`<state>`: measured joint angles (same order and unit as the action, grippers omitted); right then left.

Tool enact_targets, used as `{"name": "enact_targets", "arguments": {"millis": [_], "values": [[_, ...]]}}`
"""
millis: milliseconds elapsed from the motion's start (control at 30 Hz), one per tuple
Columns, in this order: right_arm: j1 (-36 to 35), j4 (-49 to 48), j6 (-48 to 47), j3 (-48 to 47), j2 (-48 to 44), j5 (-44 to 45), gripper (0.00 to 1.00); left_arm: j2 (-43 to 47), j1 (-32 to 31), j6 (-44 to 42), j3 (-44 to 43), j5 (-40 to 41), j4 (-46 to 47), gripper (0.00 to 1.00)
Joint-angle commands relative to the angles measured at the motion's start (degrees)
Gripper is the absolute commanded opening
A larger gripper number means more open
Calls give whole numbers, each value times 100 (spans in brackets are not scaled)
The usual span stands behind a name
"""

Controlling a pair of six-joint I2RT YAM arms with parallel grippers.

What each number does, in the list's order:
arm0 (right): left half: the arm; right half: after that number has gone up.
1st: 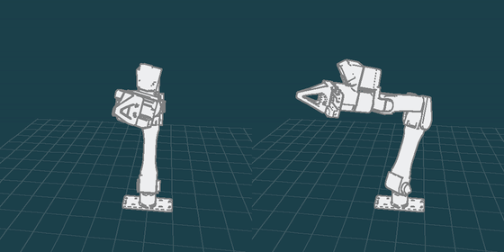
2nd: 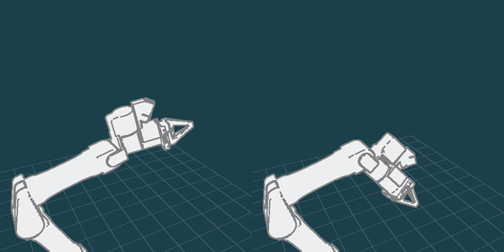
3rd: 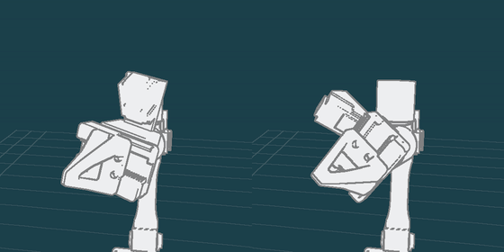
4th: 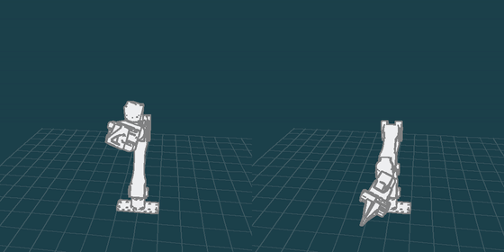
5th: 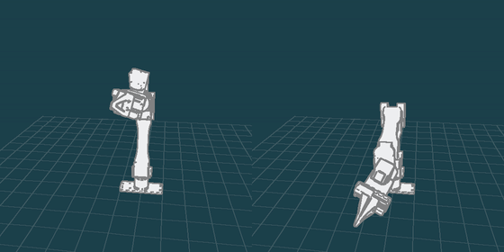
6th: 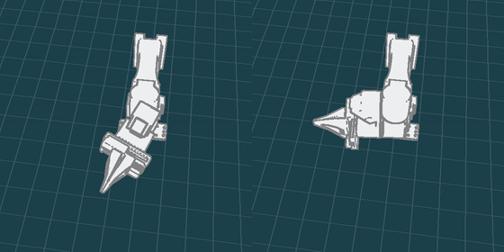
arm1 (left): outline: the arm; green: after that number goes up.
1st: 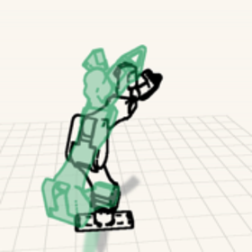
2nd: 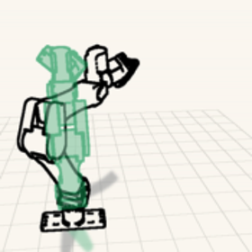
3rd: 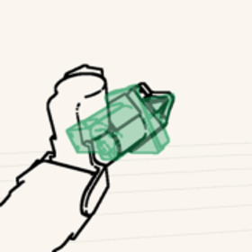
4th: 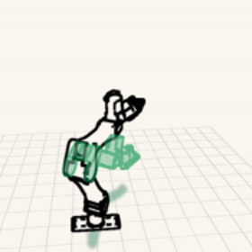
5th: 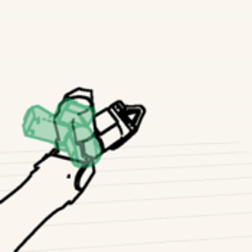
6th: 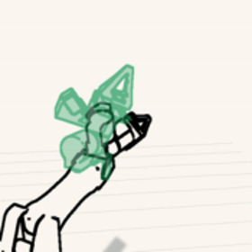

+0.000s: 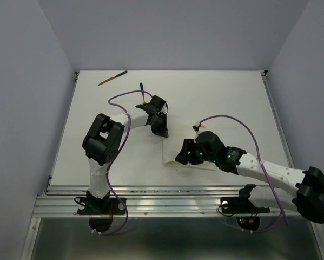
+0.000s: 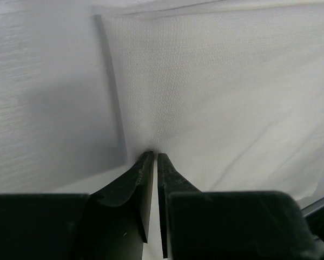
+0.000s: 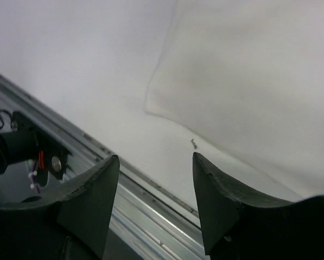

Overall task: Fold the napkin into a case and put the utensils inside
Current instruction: Smooth out the square-folded napkin at the center of the board.

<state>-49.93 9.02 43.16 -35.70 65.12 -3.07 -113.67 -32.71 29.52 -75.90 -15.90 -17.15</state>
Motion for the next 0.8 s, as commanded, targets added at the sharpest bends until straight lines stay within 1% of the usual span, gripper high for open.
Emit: {"name": "enact_targets", "arguments": {"millis": [0, 33, 67, 100, 133, 233, 400, 467, 533, 633, 767], "values": [[378, 627, 122, -147, -202, 1335, 56, 520, -34, -324, 84, 649, -605, 22], [710, 654, 158, -182, -132, 1362, 51, 678, -42, -359, 136, 702, -649, 22], [904, 645, 184, -191, -79, 1310, 43, 766, -95, -376, 241, 798, -702, 23], [1098, 637, 202, -200, -9, 1257, 39, 837, -113, -394, 303, 843, -728, 23], [1465, 645, 176, -244, 192, 1161, 33, 977, -148, -429, 382, 852, -755, 23], [2020, 636, -26, -471, 641, 1054, 27, 1224, -315, -491, 716, 861, -816, 23], [2435, 619, -491, -1043, 1344, 852, 24, 1470, -613, -526, 1156, 711, -826, 21], [2436, 619, -571, -1210, 1572, 765, 24, 1532, -710, -517, 1235, 624, -790, 19], [2436, 610, -642, -1281, 1696, 738, 24, 1523, -737, -526, 1332, 518, -720, 19], [2488, 619, -712, -1351, 1872, 781, 24, 1514, -772, -552, 1472, 272, -632, 12], [2620, 619, -800, -1422, 1855, 799, 24, 1654, -798, -596, 1534, 210, -684, 12]]}}
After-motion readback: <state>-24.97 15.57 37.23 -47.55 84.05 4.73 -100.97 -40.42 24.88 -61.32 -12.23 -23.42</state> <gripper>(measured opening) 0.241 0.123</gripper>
